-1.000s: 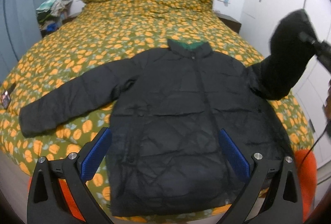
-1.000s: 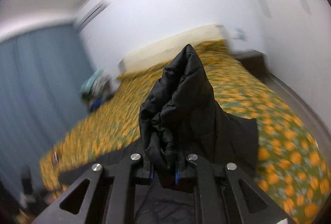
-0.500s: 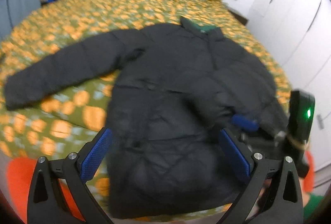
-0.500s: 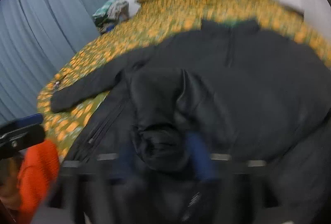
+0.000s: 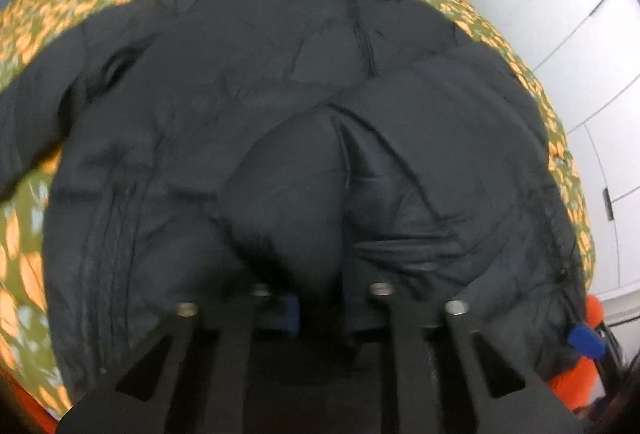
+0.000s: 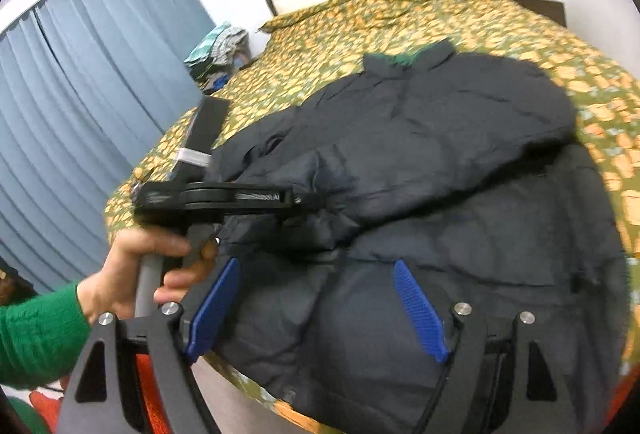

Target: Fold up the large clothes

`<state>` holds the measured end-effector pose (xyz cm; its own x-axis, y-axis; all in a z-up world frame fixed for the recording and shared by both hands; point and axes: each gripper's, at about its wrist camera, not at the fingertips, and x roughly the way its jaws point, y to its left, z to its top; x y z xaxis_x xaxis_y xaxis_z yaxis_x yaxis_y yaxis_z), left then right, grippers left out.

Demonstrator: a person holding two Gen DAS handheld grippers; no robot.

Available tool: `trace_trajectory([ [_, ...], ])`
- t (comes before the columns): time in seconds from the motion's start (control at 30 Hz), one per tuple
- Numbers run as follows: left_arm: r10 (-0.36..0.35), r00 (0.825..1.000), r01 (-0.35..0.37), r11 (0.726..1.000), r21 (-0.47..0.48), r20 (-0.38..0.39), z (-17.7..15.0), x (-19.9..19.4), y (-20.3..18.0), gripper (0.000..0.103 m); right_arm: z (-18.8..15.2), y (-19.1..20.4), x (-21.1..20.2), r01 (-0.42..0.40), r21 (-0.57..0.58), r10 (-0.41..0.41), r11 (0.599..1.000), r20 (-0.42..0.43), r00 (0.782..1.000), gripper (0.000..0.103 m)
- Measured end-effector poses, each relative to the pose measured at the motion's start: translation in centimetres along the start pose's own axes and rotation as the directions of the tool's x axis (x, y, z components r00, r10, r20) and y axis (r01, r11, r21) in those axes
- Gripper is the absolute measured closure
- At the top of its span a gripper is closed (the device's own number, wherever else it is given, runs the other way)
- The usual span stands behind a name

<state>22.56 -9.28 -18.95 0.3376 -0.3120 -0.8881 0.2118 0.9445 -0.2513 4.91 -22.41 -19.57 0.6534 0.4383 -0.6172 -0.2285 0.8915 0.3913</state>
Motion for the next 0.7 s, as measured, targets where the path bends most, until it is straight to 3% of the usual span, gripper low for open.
trace_trajectory([
  [0.13, 0.070, 0.989, -0.084, 0.990, 0.110, 0.129, 4.8, -3.7, -1.5, 0.094, 0.8, -2.9, -2.5, 0.060, 0.056, -0.062, 0.997, 0.050, 0.997, 0.021],
  [0.23, 0.122, 0.965, -0.154, 0.980, 0.128, 0.231, 9.1, -6.3, -0.8, 0.094, 2.7, -5.4, -3.2, 0.110, 0.082, -0.116, 0.991, 0.069, 0.991, 0.021],
  [0.33, 0.219, 0.929, -0.269, 0.953, 0.138, 0.300, 12.8, -6.2, 0.7, 0.094, 5.6, -8.0, -3.5, 0.181, 0.078, -0.188, 0.980, 0.093, 0.978, 0.021],
  [0.4, 0.244, 0.924, -0.293, 0.947, 0.133, 0.296, 13.6, -4.8, 2.3, 0.094, 7.7, -9.4, -3.0, 0.214, 0.074, -0.221, 0.974, 0.104, 0.970, 0.021],
  [0.53, 0.273, 0.938, -0.295, 0.953, 0.074, 0.215, 14.5, -0.1, 5.2, 0.094, 11.9, -12.1, -0.3, 0.283, 0.040, -0.285, 0.958, 0.077, 0.955, 0.021],
  [0.7, 0.280, 0.944, -0.292, 0.955, 0.046, 0.174, 14.0, 2.6, 7.2, 0.093, 17.5, -16.2, 4.4, 0.296, 0.071, -0.298, 0.953, 0.025, 0.954, 0.026],
])
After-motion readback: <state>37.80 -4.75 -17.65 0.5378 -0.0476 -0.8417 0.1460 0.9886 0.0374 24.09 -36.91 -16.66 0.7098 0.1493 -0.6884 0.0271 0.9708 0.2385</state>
